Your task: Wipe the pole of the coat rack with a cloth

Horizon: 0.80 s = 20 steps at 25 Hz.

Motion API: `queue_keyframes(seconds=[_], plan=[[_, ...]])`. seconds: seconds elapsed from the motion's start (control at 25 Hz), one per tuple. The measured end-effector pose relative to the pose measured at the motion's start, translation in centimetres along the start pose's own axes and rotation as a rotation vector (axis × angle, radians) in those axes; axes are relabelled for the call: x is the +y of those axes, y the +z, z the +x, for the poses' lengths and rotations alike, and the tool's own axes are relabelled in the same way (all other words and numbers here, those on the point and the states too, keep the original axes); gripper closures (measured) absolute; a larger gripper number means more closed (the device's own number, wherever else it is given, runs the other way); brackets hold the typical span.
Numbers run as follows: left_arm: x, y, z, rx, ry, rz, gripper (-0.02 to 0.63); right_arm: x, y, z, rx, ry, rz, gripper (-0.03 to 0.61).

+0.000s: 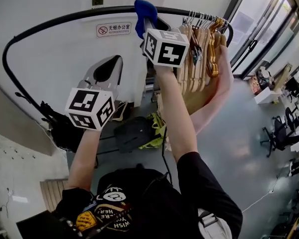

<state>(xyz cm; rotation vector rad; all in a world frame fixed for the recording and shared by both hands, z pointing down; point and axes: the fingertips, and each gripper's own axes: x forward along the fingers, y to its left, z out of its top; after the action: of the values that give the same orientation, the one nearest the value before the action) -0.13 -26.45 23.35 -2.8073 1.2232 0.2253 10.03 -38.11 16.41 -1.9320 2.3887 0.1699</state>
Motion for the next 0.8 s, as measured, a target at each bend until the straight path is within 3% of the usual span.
queue_keyframes(seconds=[0.2, 0.36, 0.56, 0.8], plan=[[-3.9, -0.5, 3.0, 0.001, -0.086, -0.001, 0.611, -8.1, -0.4, -1.2, 0.024, -0.114, 0.038, 0.502], [-4.8, -0.8, 3.9, 0.004, -0.104, -0.004, 0.611, -11.0, -0.4, -1.7, 0.029, -0.144, 0.089, 0.502], [-3.8, -0.6, 3.4, 0.008, -0.068, 0.004, 0.611, -9.1, -0.4, -1.4, 0.023, -0.113, 0.072, 0.502], [-0.2, -0.1, 0.3, 0.003, 0.027, 0.011, 0.611, -1.6, 0.0, 0.0, 0.0, -0.003, 0.043, 0.502]])
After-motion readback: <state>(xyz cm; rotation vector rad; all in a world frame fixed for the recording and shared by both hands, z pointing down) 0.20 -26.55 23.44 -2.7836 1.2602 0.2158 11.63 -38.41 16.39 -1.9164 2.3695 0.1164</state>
